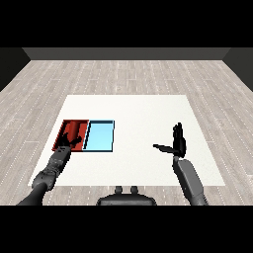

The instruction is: Pick the red can and put it in the red box

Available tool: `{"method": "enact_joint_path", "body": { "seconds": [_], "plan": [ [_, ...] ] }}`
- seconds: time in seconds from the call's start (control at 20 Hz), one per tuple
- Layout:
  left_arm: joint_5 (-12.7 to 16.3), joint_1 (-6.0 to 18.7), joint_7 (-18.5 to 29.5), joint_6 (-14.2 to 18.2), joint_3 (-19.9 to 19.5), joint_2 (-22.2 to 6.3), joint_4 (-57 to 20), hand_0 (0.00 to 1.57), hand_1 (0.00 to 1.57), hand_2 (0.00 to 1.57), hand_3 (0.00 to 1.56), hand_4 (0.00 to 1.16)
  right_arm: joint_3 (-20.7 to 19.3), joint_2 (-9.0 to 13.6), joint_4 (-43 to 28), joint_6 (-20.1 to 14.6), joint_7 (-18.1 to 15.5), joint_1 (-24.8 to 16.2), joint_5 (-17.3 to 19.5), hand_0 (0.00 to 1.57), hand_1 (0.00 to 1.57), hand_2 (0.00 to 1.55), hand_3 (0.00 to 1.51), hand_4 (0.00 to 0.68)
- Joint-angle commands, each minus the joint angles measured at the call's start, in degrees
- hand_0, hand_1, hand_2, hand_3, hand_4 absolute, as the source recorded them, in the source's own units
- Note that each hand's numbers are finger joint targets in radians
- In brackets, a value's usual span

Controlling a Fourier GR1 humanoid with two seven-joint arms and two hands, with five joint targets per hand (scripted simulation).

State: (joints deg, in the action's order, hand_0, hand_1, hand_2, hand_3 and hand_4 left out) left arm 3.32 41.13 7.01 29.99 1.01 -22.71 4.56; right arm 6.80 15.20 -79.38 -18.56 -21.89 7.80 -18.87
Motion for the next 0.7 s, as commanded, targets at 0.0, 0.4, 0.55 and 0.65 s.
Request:
{"method": "enact_joint_path", "body": {
  "seconds": [0.0,0.4,0.55,0.65],
  "plan": [
    [0.7,0.3,-3.0,-4.8,-1.1,-2.0,-3.0,1.49,1.49,1.34,0.00,0.65,-0.8,0.4,-1.0,0.1,0.3,-0.3,-0.2,0.00,0.00,0.00,0.00,0.000],
    [-1.7,0.9,-3.4,-9.2,1.0,-4.8,-2.9,0.00,0.00,0.00,0.00,0.00,-0.7,-1.8,-0.3,0.3,-0.8,1.3,0.0,0.00,0.00,0.00,0.00,0.000],
    [0.6,-0.9,2.7,-5.1,-1.6,-4.0,0.1,0.00,0.00,0.00,0.00,0.00,-1.4,-1.6,-1.5,1.9,-2.3,-2.5,-1.0,0.00,0.00,0.00,0.00,0.000],
    [2.6,0.5,6.5,-6.3,-3.7,-3.2,2.7,0.00,0.00,0.00,0.00,0.00,-2.4,-0.5,-1.9,2.8,-2.2,-1.6,-1.5,0.00,0.00,0.00,0.00,0.000]
  ]
}}
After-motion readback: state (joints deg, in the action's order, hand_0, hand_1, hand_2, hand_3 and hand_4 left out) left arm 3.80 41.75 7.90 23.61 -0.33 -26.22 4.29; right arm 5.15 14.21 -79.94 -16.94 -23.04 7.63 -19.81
